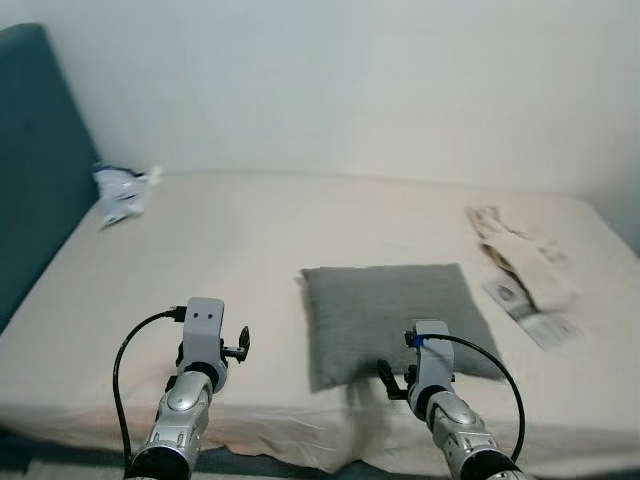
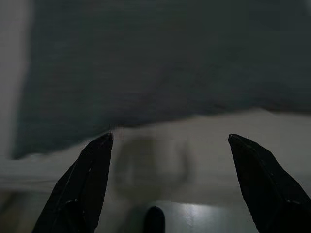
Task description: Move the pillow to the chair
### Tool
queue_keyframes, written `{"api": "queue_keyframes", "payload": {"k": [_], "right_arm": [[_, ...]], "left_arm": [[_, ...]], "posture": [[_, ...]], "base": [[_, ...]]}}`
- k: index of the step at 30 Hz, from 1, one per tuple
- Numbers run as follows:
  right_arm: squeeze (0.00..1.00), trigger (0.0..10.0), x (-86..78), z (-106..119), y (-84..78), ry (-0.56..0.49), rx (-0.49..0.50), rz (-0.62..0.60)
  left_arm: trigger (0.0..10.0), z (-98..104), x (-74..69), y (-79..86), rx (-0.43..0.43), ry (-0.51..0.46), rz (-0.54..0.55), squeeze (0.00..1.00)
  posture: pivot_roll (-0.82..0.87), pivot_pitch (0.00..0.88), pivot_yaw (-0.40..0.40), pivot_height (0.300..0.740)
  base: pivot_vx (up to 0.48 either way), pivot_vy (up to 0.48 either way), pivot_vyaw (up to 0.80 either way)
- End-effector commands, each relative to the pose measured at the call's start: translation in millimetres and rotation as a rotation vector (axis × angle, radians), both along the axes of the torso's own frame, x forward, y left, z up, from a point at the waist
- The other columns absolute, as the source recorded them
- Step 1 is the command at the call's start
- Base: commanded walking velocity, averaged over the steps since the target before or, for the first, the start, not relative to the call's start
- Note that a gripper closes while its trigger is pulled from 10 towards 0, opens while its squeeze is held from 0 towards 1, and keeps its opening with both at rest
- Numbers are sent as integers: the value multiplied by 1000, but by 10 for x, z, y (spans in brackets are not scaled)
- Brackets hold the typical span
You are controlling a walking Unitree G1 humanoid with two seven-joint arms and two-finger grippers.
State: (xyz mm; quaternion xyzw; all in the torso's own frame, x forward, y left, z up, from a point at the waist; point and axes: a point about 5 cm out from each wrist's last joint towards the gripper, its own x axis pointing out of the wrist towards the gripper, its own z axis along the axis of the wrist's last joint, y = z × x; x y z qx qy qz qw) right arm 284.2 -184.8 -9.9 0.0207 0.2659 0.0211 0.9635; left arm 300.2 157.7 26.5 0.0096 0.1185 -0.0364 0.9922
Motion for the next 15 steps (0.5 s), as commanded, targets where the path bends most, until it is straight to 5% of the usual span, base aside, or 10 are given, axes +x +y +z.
{"api": "queue_keyframes", "payload": {"k": [1,6,13,15], "right_arm": [[0,10000,-58,-53,-35,26,-7,-18],[0,10000,-72,-67,-35,32,-14,-16],[0,10000,-80,-73,-46,34,-11,-27],[0,10000,-81,-71,-59,34,-12,-30]], "left_arm": [[10000,-44,-27,6,19,18,-8,0],[10000,-45,-28,-2,20,17,-21,0],[10000,-77,-33,-16,41,46,-29,0],[10000,-81,-20,-1,35,60,-10,0]], "posture": [[-30,54,-23,726],[-30,56,-20,726],[-35,60,-12,726],[-34,65,-13,726]], "base": [[0,0,0],[0,0,0],[0,-480,0],[0,0,0]]}}
